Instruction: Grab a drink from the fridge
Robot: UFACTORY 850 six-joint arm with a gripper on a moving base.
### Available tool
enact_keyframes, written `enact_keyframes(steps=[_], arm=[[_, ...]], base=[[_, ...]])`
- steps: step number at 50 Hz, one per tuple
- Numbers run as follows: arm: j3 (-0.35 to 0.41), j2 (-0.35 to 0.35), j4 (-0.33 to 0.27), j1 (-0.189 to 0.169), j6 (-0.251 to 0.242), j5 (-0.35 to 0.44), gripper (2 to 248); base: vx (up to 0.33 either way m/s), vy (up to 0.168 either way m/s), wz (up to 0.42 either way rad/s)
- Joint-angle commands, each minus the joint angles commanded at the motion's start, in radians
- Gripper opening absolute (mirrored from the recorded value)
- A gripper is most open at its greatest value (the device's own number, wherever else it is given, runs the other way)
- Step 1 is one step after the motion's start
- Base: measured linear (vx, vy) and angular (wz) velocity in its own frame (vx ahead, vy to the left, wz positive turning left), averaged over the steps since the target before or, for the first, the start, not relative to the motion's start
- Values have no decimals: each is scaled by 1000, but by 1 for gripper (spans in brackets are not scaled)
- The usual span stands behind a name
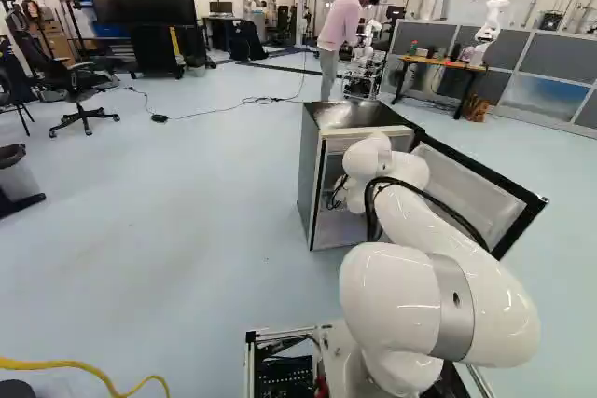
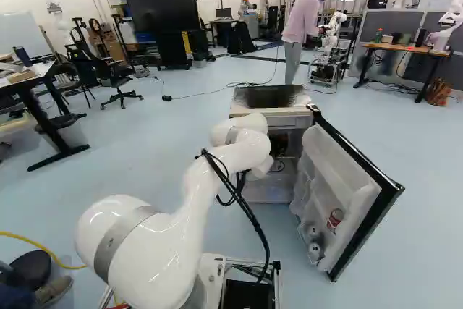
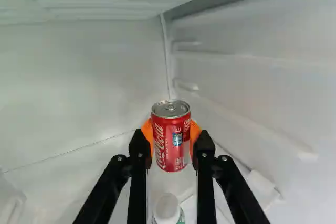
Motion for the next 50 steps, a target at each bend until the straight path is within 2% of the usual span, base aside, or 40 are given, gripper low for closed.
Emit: enact_keyframes(steps=[23,50], arm=[[9,5,0,-1,0,0,89],[94,55,0,-6,0,0,89]], base=[[0,0,0],[0,0,0]])
